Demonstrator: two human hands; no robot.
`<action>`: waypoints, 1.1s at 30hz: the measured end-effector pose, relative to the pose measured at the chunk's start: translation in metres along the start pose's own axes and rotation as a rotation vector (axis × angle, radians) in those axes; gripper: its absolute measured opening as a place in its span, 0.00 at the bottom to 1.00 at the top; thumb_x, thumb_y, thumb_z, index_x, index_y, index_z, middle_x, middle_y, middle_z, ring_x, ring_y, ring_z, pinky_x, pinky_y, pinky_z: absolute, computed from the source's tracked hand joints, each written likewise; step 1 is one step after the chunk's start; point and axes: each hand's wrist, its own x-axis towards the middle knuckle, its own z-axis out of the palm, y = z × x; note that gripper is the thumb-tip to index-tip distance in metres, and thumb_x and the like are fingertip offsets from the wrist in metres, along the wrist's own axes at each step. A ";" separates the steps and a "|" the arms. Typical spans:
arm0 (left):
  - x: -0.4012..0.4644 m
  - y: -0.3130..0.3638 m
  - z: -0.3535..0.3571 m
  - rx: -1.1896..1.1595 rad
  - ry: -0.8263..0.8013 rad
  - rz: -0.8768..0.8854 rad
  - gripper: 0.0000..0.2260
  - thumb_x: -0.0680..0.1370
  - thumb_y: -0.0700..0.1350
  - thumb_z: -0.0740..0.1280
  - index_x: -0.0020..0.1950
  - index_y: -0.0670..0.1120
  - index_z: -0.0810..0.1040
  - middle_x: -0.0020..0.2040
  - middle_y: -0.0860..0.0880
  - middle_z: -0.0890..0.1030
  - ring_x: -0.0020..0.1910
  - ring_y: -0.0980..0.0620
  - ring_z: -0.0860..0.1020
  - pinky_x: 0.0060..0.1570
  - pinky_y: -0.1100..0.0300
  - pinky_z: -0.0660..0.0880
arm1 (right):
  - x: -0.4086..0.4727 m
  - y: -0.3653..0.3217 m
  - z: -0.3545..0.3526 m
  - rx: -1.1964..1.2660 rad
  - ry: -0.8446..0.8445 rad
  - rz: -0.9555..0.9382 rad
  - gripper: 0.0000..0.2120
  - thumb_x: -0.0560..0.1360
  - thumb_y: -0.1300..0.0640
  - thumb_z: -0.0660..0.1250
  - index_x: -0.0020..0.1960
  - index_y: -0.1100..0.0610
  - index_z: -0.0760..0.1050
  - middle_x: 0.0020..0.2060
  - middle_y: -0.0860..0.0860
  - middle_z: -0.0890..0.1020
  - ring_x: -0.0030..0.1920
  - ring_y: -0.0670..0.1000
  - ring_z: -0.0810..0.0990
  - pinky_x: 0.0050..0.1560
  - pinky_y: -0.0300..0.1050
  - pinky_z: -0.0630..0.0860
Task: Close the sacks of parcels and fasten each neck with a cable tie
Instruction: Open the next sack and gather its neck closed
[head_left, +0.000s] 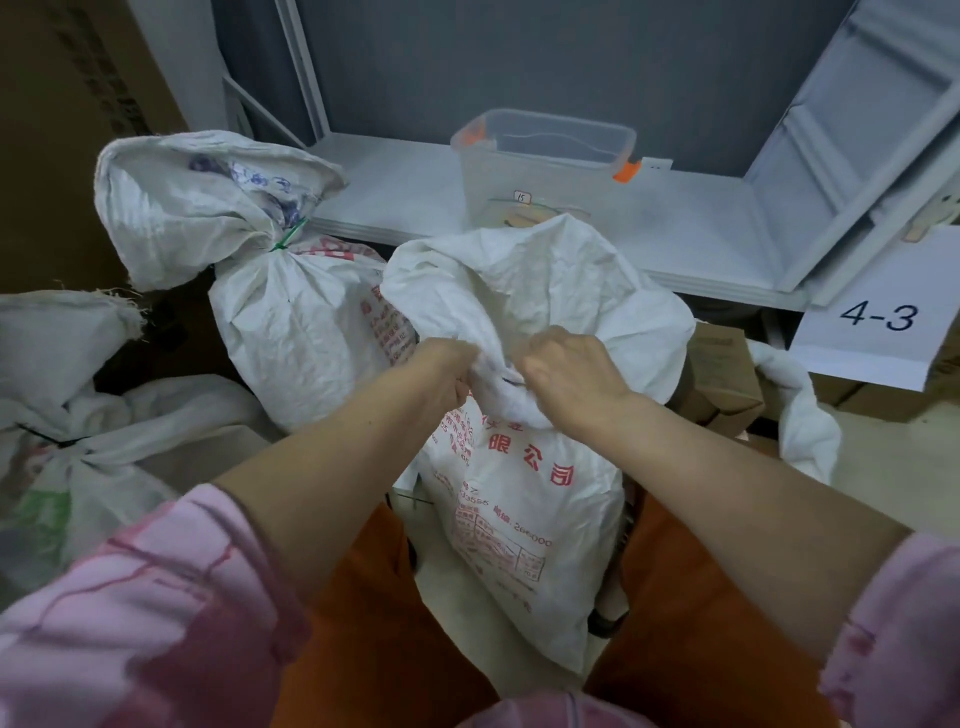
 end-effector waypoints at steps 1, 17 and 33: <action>0.004 -0.002 -0.003 -0.050 -0.022 0.014 0.16 0.82 0.39 0.58 0.34 0.44 0.62 0.29 0.49 0.62 0.10 0.58 0.60 0.12 0.70 0.57 | -0.001 0.001 -0.006 0.011 0.001 0.021 0.24 0.44 0.72 0.76 0.26 0.54 0.65 0.22 0.53 0.73 0.24 0.56 0.75 0.26 0.37 0.57; -0.019 -0.026 -0.007 0.229 -0.119 -0.127 0.23 0.75 0.64 0.63 0.45 0.43 0.76 0.41 0.42 0.82 0.13 0.59 0.57 0.15 0.74 0.54 | -0.021 -0.010 0.008 -0.066 0.218 -0.153 0.09 0.67 0.63 0.60 0.30 0.58 0.74 0.24 0.53 0.76 0.26 0.53 0.76 0.24 0.38 0.59; -0.003 -0.071 -0.024 -0.701 -0.050 -0.285 0.18 0.76 0.30 0.57 0.33 0.49 0.60 0.26 0.53 0.65 0.13 0.57 0.58 0.13 0.67 0.54 | -0.041 0.013 0.003 0.103 -0.297 0.090 0.16 0.72 0.60 0.69 0.58 0.58 0.73 0.54 0.54 0.75 0.58 0.54 0.70 0.44 0.44 0.68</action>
